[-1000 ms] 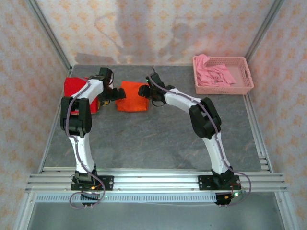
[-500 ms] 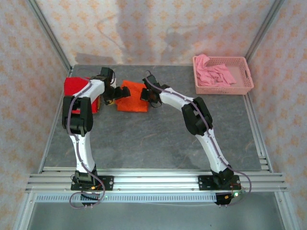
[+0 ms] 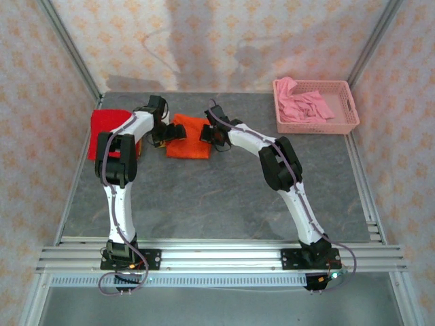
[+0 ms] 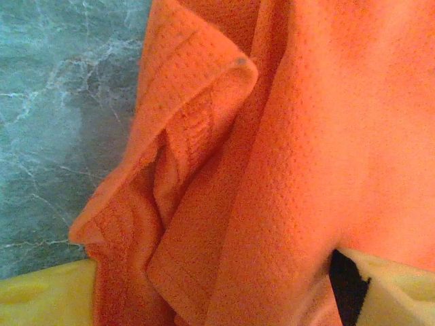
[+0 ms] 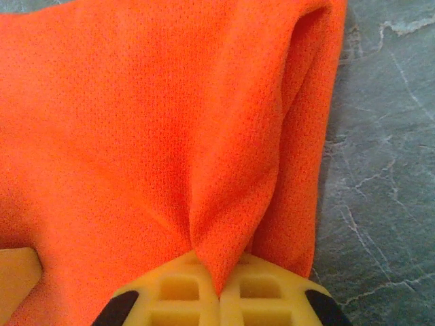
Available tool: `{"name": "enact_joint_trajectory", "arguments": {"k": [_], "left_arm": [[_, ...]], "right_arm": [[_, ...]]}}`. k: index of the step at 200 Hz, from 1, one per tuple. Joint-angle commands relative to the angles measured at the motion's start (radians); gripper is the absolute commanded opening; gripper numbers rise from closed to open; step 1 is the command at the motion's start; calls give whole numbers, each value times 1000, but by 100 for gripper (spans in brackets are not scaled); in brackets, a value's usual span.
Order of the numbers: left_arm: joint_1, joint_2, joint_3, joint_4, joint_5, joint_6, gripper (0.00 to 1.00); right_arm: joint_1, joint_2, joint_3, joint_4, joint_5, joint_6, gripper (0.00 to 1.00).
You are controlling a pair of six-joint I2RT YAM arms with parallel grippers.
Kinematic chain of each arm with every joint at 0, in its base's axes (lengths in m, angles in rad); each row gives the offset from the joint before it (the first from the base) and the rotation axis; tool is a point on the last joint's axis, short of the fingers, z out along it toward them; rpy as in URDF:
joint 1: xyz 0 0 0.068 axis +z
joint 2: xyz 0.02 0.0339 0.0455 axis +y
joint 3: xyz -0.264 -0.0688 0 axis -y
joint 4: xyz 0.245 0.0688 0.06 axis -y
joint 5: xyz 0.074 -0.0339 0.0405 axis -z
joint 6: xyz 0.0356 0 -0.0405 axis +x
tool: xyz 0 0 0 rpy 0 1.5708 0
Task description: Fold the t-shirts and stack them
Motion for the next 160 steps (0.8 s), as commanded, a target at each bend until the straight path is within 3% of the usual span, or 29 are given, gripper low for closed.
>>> {"name": "enact_joint_trajectory", "arguments": {"k": [1,41,109,132,160], "left_arm": [[-19,43,20,-1,31,18,81],[-24,43,26,6,39,12,52],[-49,35,6,68,67,-26,39],[-50,41,9,70,58,-28,30],[-49,44,10,67,40,-16,11]], "right_arm": [[-5,17,-32,-45,-2,2,4],[-5,20,-30,-44,-7,5,5],[-5,21,-29,-41,-13,8,5],[-5,22,-29,-42,-13,6,5],[-5,18,-30,-42,-16,5,5]]}}
